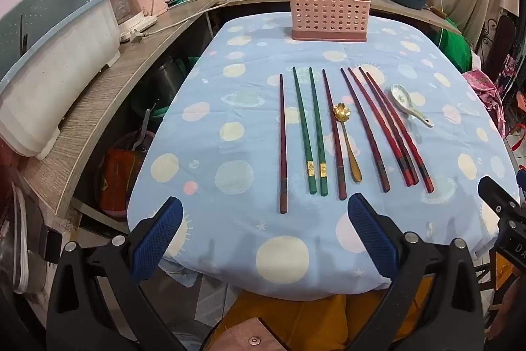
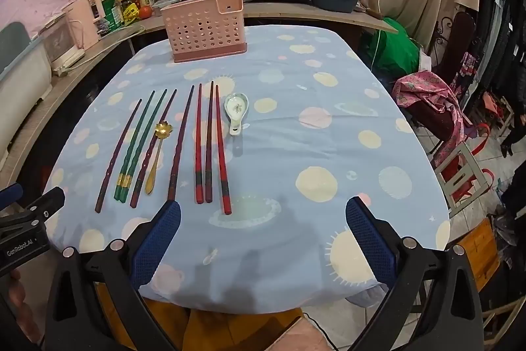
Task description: Organize utensils
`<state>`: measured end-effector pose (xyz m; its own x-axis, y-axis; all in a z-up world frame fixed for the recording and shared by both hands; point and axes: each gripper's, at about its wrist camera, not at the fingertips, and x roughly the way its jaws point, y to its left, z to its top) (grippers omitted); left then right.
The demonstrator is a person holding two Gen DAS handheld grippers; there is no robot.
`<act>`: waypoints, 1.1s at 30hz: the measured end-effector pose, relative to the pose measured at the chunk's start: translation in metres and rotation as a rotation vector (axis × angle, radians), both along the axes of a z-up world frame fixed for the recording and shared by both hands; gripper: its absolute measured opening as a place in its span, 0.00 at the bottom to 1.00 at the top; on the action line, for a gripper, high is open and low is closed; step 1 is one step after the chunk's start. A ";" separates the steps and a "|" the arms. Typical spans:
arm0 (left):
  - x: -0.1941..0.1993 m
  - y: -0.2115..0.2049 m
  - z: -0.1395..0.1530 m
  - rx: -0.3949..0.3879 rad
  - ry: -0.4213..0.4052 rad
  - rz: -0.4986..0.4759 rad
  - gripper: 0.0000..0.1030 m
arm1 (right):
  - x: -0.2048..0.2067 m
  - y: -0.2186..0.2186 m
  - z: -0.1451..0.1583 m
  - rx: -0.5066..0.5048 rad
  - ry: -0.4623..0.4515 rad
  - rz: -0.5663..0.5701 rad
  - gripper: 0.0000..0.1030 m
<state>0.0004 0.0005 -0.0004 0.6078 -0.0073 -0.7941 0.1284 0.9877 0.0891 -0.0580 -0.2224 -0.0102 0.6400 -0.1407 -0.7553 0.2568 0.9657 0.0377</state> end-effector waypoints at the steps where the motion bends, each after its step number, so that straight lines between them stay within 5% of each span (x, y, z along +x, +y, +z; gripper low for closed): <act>1: 0.000 0.000 0.000 0.002 0.000 -0.001 0.93 | 0.000 0.000 0.000 0.002 -0.004 -0.001 0.93; 33: 0.002 -0.001 0.000 0.021 -0.009 -0.001 0.93 | 0.001 0.003 -0.001 -0.007 0.000 0.004 0.93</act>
<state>0.0028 -0.0004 -0.0004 0.6152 0.0091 -0.7883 0.1281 0.9855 0.1114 -0.0569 -0.2197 -0.0107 0.6404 -0.1436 -0.7545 0.2529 0.9670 0.0306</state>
